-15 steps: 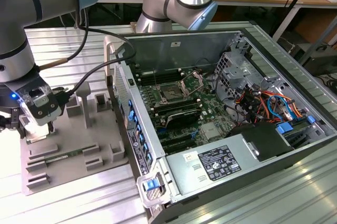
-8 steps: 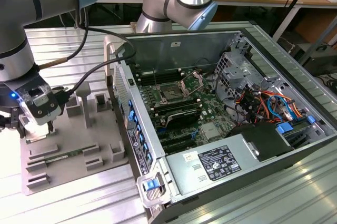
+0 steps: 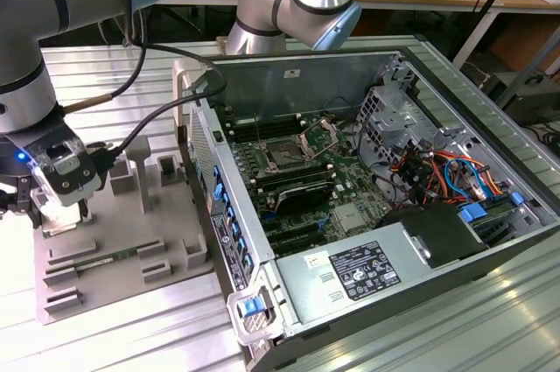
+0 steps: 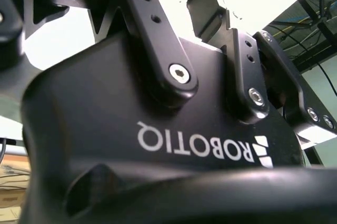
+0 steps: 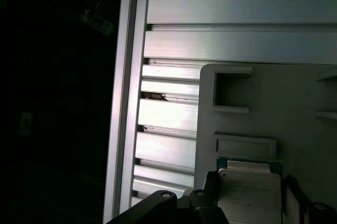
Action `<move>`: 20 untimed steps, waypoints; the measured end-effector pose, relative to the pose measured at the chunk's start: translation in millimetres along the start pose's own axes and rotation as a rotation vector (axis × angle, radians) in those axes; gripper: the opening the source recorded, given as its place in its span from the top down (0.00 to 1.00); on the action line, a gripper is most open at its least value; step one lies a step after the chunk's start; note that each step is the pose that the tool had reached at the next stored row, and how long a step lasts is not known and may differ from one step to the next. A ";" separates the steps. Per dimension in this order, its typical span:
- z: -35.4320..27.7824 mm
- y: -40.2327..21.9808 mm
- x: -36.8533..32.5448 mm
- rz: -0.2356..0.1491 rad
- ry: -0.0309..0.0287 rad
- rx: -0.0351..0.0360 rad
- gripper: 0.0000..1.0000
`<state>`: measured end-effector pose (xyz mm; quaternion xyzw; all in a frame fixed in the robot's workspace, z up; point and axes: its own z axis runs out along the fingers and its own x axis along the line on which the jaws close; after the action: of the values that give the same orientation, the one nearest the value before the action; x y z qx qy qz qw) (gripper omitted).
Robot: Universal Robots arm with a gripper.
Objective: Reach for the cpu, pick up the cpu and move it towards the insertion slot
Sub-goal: 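Pick up the cpu and move it towards the insertion slot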
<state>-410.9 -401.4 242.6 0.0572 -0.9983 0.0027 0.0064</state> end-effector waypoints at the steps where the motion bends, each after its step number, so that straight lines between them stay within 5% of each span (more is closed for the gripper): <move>1: -0.5 0.0 0.0 0.000 0.0001 0.0000 0.45; 20: -11.3 -0.1 0.2 0.000 0.0001 0.0000 0.45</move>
<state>-410.9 -401.4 253.9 0.0572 -0.9983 0.0027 0.0065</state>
